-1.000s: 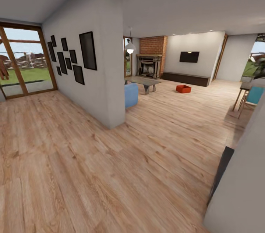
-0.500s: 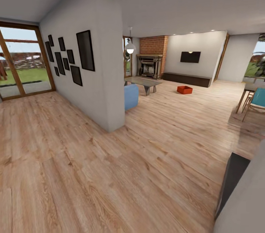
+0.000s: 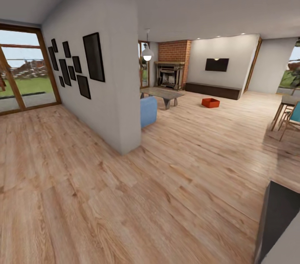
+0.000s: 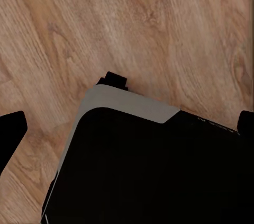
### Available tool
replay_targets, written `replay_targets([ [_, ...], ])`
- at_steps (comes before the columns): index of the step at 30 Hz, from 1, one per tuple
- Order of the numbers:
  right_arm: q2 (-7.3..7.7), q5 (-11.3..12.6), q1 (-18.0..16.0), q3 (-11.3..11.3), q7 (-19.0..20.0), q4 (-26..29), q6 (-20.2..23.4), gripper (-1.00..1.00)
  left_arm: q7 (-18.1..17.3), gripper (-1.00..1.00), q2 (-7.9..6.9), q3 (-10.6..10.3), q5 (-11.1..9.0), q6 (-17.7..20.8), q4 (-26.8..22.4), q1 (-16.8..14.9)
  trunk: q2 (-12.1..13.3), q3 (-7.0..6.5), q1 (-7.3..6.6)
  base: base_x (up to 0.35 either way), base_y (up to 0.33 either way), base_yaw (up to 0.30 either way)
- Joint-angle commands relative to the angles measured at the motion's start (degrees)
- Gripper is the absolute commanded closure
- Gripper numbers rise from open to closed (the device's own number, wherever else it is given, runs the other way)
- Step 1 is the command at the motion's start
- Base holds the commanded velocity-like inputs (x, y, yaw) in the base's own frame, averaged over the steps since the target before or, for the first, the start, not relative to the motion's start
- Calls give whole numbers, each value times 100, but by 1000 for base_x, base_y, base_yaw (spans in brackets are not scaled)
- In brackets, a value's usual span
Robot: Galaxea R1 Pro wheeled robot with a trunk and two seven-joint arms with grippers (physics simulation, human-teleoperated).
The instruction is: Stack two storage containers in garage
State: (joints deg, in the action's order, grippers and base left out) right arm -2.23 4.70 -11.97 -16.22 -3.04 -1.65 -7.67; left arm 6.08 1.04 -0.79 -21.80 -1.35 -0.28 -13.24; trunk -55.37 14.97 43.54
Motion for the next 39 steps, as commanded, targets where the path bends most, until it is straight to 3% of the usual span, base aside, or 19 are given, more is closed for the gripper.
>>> replay_targets([
  [1,-4,49,-8,-48,-13,-18,-33,-100,16,-100,2,-10,-30,-14,1,-3,-4,7,4,322,0,0],
  [39,-6,49,-8,-48,-13,-19,-33,-100,16,-100,10,-9,-60,-15,6,-3,-4,7,4,322,0,0],
])
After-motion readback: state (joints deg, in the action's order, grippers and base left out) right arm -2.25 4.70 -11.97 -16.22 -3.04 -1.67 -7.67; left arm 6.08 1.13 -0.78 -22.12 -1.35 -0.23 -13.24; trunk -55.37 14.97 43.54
